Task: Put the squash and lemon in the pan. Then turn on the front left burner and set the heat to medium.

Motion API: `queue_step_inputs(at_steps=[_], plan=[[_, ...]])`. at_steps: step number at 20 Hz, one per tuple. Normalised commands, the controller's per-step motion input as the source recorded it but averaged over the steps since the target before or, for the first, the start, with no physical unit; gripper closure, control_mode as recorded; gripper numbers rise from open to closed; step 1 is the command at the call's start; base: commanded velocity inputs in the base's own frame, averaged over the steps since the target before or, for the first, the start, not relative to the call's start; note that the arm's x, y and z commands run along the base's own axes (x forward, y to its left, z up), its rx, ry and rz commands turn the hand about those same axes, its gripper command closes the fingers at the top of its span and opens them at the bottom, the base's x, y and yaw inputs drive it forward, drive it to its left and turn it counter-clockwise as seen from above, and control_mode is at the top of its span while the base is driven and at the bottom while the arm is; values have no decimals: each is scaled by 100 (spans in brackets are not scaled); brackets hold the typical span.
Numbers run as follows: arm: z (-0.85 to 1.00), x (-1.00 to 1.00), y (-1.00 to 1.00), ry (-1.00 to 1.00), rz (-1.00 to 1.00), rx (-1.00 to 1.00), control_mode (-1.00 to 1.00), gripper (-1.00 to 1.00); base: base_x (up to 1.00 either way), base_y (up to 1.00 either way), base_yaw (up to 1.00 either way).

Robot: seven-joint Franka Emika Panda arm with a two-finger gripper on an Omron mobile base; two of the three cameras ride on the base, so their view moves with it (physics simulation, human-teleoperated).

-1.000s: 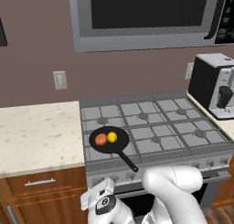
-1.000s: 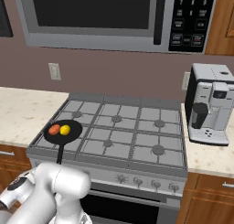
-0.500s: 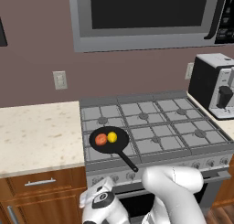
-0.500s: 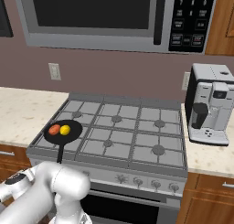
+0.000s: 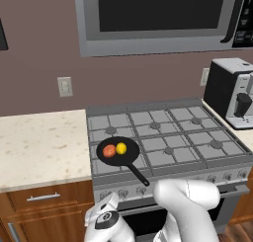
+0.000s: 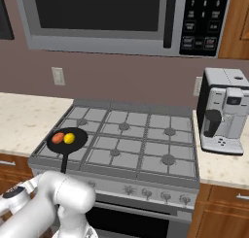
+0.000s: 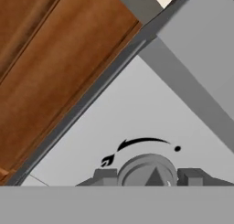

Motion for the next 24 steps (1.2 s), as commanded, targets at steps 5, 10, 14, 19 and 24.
queue_step_inputs(at_steps=[5, 10, 14, 19, 24], plan=[[-45, 0, -5, 0, 0, -31, -100, 100, 0, 0, 0], [-44, -3, -12, 0, 0, -32, -100, 100, 0, 0, 0], [-37, -8, -12, 0, 0, -33, -100, 100, 0, 0, 0], [-32, -5, -19, 9, 0, -40, -100, 100, 0, 0, 0], [-28, -17, -29, 10, 0, -46, -100, 100, 0, 0, 0]])
